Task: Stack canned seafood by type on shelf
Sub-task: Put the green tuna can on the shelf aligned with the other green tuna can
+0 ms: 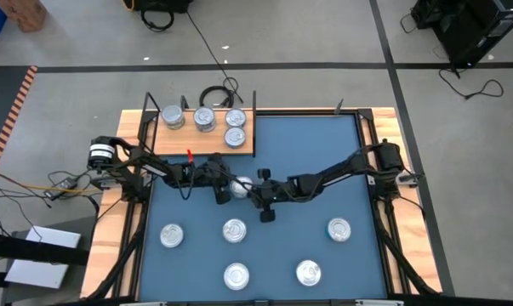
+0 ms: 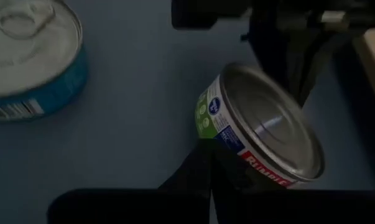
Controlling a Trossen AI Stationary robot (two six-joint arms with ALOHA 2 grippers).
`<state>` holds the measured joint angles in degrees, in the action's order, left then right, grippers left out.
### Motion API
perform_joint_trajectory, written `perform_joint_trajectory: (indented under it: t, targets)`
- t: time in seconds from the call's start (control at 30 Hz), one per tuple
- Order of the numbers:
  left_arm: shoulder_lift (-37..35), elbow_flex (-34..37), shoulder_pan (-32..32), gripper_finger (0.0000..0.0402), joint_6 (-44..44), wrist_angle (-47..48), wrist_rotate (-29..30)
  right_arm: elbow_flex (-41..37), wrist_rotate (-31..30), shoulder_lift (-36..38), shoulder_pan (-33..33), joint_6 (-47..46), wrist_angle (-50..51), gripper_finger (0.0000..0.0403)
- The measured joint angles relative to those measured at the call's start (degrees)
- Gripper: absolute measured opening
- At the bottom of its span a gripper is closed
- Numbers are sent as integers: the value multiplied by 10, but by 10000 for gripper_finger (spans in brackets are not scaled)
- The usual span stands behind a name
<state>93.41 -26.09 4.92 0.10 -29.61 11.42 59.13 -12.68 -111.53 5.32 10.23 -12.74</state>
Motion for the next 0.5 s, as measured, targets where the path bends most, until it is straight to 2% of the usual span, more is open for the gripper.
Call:
perform_joint_trajectory:
  t: [0.5]
  targets:
    - [0, 0, -16, 0, 42, 18, 2, 1, -23, 7, 8, -3, -59, 9]
